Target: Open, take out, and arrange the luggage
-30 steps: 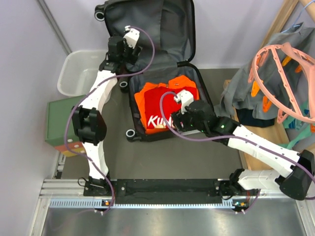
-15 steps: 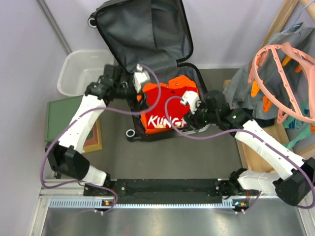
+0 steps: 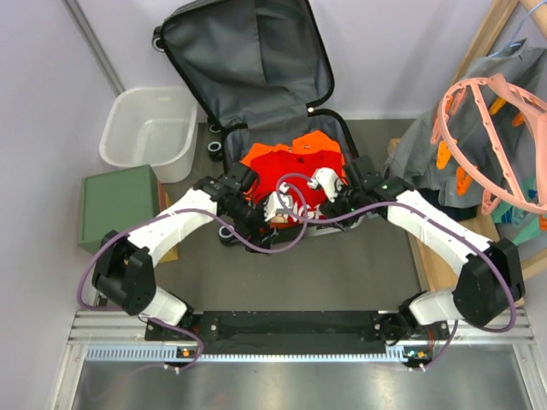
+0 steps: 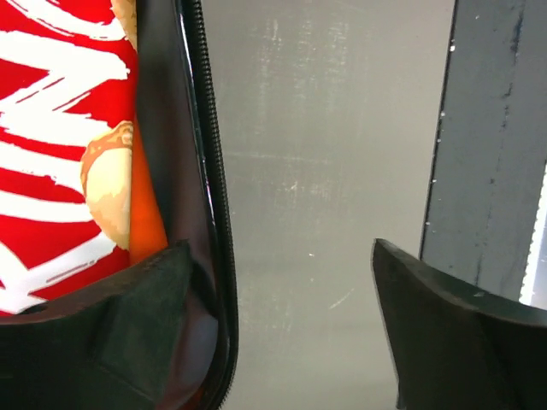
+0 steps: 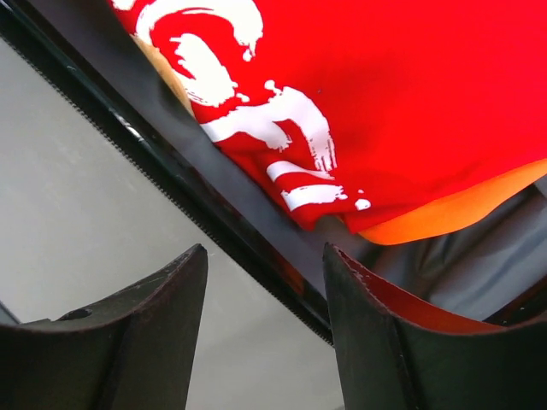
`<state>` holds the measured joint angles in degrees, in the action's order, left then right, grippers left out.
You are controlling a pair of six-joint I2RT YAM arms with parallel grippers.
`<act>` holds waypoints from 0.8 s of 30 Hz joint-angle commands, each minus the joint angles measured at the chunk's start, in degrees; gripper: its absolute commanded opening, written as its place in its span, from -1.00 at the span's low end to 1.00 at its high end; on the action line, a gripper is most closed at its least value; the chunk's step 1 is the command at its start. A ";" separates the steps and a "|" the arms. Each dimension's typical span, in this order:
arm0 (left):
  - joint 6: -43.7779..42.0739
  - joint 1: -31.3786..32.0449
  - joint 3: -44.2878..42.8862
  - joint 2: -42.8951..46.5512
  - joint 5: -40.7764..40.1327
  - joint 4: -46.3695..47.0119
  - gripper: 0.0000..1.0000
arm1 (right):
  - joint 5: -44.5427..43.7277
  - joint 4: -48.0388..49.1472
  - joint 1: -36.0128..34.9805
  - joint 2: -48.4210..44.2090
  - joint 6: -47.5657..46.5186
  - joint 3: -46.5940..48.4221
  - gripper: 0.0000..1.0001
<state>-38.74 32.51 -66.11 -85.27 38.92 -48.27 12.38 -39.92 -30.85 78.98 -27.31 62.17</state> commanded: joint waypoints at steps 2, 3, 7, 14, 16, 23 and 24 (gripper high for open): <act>-1.16 0.18 2.47 -0.42 -1.73 5.64 0.58 | -1.83 1.51 0.44 0.65 -2.66 -0.03 0.08; -1.33 0.27 3.17 -0.24 -2.87 6.34 0.34 | -2.36 1.43 0.44 1.08 -2.14 0.14 0.05; -3.97 0.18 3.62 -0.85 -9.72 5.83 -0.05 | -3.94 0.02 0.44 4.50 -1.26 1.28 -0.07; -4.86 -2.01 5.10 0.19 -28.61 10.38 -1.00 | -2.28 0.02 0.44 6.45 1.38 2.43 -0.77; -4.85 -4.20 5.98 0.90 -33.28 14.77 -1.00 | -3.14 1.94 0.44 6.27 2.70 2.08 -0.85; -4.59 -6.23 7.83 -0.85 -41.55 28.22 -1.00 | -7.45 12.73 0.44 7.41 7.44 1.29 -0.92; -4.41 -6.15 7.75 -1.47 -42.08 29.62 -1.00 | -7.90 13.81 0.44 8.37 8.40 1.55 -0.92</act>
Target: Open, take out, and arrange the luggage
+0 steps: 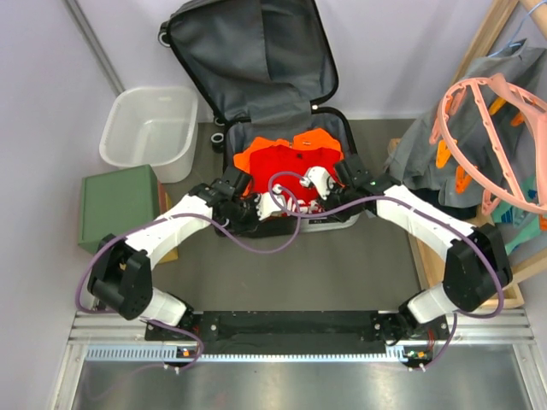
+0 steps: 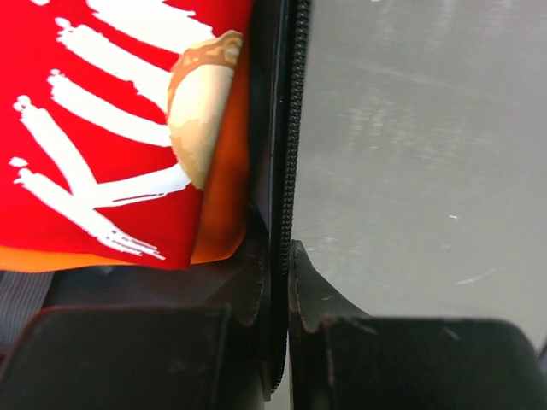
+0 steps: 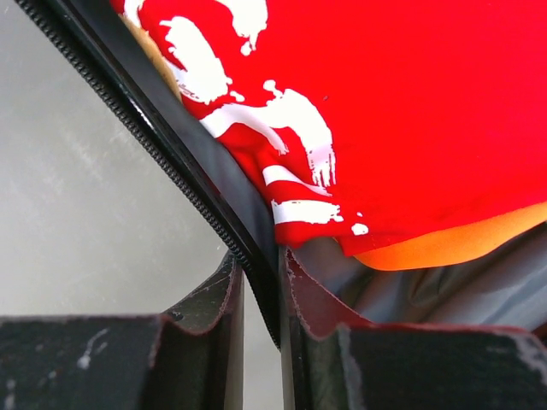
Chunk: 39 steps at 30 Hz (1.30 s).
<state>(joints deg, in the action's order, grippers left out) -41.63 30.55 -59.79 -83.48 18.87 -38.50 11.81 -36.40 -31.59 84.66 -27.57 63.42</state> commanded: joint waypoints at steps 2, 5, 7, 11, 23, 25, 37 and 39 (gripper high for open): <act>-1.53 -4.27 0.56 -5.72 -24.66 23.72 -1.00 | -9.78 13.01 1.18 3.84 10.08 1.26 -0.92; -0.74 -5.14 -2.42 -8.53 -26.87 25.40 -1.00 | -12.07 16.00 1.18 4.63 10.87 2.67 -0.91; -0.30 -6.20 -3.49 -8.80 -26.44 24.97 -1.00 | -12.08 16.54 1.18 4.02 10.44 2.76 -0.83; -1.17 -6.73 -3.32 -6.09 -19.26 23.22 -0.33 | -10.06 16.63 1.18 3.05 10.08 2.59 -0.59; 1.28 -8.83 -13.94 -2.21 5.99 0.80 0.72 | -8.83 15.40 -0.05 1.47 13.24 3.55 0.97; 1.11 -10.33 -16.39 -2.21 9.40 -2.00 0.82 | -8.30 15.40 -0.40 1.56 13.16 3.64 0.98; 31.83 -21.49 -21.16 -3.70 -8.63 18.87 0.28 | -6.11 16.27 -1.98 -5.11 15.35 3.82 0.98; 33.10 -22.28 -21.68 -5.63 -17.44 23.63 0.21 | -4.70 16.54 -2.15 -6.87 16.06 3.82 0.97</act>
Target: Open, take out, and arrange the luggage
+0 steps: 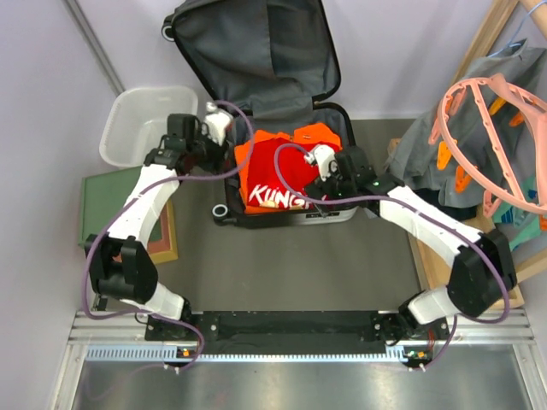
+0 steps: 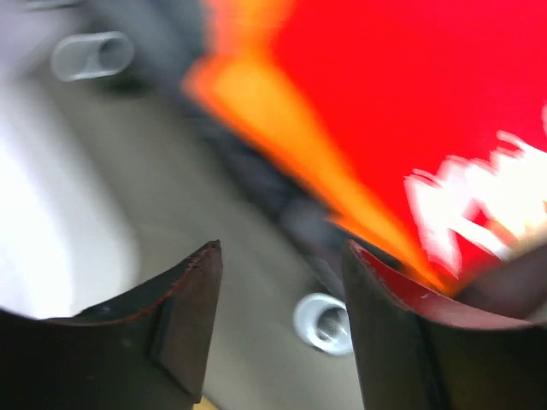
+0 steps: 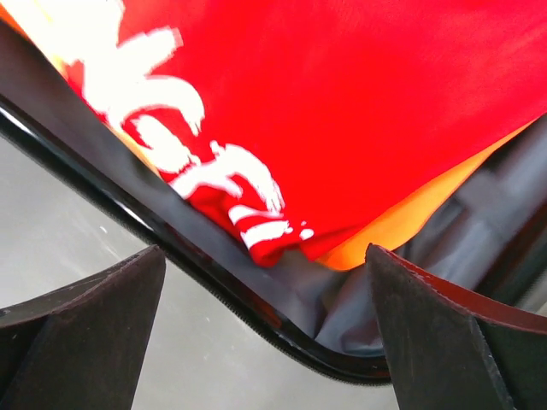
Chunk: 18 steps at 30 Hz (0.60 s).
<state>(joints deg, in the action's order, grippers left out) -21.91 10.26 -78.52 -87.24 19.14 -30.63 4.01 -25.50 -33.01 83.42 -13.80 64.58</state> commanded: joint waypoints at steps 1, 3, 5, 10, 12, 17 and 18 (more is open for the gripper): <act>12.69 -1.91 -3.21 -2.58 -20.34 16.82 0.21 | 3.28 5.72 -1.08 -6.07 2.38 2.57 0.97; 11.81 -2.09 -4.79 -6.08 -25.08 17.62 0.25 | 2.76 5.63 -1.35 -7.39 2.46 2.48 0.97; 10.58 -2.09 -9.70 -11.68 -27.30 15.53 0.32 | 2.67 5.19 -1.61 -8.61 2.55 2.40 0.97; 8.12 -2.35 -23.15 -26.01 -35.65 9.28 0.49 | 2.06 4.76 -1.53 -10.90 2.55 1.70 0.98; 7.50 -2.88 -28.14 -29.55 -38.11 8.66 0.58 | 2.05 4.14 -1.61 -11.78 2.38 1.43 0.97; 5.39 -4.19 -37.04 -39.13 -42.69 6.64 0.68 | 2.84 3.61 -1.79 -13.45 2.55 -0.06 0.97; 5.13 -4.28 -39.67 -40.45 -42.69 5.77 0.69 | 2.93 3.87 -1.79 -13.72 2.55 -0.33 0.98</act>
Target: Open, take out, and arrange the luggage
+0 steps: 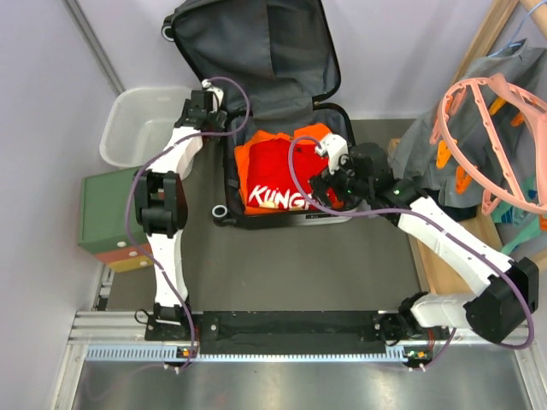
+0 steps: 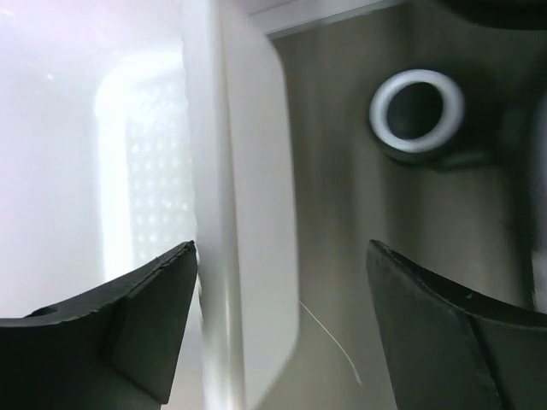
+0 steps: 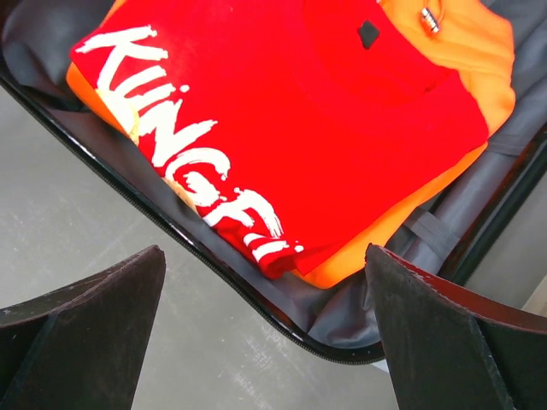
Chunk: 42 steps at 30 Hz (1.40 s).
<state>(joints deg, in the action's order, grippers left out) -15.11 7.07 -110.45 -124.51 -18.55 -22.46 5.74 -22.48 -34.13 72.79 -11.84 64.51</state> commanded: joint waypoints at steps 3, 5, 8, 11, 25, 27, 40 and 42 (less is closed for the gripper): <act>-2.90 -1.18 -9.95 -6.97 -5.80 -3.73 0.69 | 1.12 0.95 -0.68 -3.89 0.76 -1.05 0.97; -3.87 -1.44 -9.87 -8.03 -4.40 -4.00 0.59 | 1.12 0.77 -0.68 -3.89 0.94 -1.14 0.98; -3.08 -1.97 -9.78 -8.03 -1.85 -5.49 -0.13 | 0.86 0.60 -0.76 -4.06 0.94 -1.41 0.97; -2.46 -2.15 -8.47 -5.49 1.05 -6.99 -1.00 | 0.94 1.21 -0.94 -4.41 1.02 -2.11 0.97; -1.15 -2.06 4.63 23.85 12.47 -5.40 -1.00 | 2.35 1.91 -1.64 -7.84 3.57 -1.32 0.98; -1.32 -2.06 5.68 26.32 16.69 -6.28 -1.00 | 3.05 2.09 -1.55 -7.93 3.75 -1.06 0.97; -8.18 -2.15 10.09 31.36 28.49 -12.42 -0.52 | 2.61 2.88 -1.64 -8.37 4.54 -1.67 0.98; -8.09 -2.93 6.23 28.03 28.65 -13.83 0.29 | 2.70 2.53 -1.55 -7.93 4.54 -1.67 0.97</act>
<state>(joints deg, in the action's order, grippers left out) -21.89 5.06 -101.16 -89.43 9.85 -31.46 7.73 -22.24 -35.16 66.35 -7.84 61.19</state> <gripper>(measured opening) 0.381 0.987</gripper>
